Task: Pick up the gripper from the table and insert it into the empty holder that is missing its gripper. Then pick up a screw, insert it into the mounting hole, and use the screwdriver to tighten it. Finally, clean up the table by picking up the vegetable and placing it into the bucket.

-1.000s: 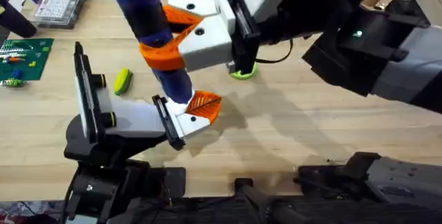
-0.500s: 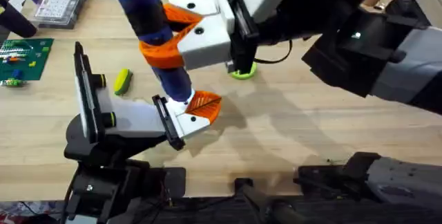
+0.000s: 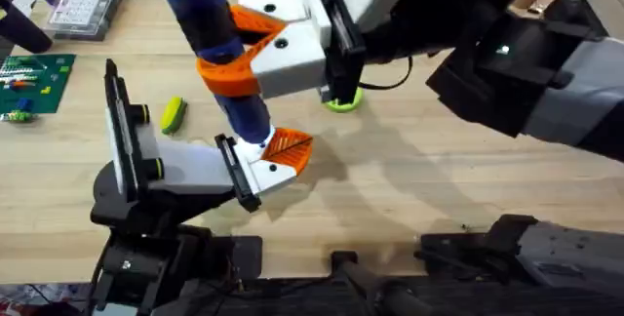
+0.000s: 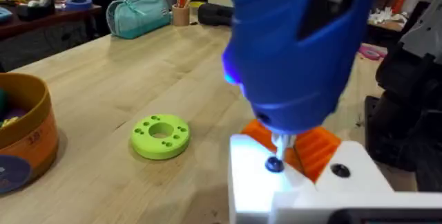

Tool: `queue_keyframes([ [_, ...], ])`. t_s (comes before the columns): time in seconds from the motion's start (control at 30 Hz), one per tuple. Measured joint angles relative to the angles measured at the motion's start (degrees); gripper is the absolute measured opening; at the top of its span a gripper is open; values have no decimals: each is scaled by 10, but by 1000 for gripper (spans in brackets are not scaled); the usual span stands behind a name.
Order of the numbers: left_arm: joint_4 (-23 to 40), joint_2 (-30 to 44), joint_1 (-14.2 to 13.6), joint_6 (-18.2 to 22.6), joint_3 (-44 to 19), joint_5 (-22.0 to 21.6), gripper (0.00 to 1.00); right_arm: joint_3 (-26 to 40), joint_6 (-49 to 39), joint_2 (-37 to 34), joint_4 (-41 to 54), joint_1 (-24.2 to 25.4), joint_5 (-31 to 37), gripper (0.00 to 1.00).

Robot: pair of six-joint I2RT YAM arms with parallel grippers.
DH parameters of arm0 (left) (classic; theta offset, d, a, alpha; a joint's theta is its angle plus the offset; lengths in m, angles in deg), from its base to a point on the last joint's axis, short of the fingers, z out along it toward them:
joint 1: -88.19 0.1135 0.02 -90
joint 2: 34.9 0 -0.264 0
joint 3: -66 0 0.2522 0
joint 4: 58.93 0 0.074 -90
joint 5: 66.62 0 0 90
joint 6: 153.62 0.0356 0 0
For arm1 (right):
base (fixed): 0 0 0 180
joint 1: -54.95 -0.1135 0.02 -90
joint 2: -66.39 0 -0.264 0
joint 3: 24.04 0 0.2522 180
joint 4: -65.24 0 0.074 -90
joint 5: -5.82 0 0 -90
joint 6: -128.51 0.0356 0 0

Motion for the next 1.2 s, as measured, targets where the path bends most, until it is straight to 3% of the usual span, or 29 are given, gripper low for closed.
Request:
queue_keyframes([
  [1.2,0,0,0,0,0,0,12,-7,0,0,-7,0,2,36],
])
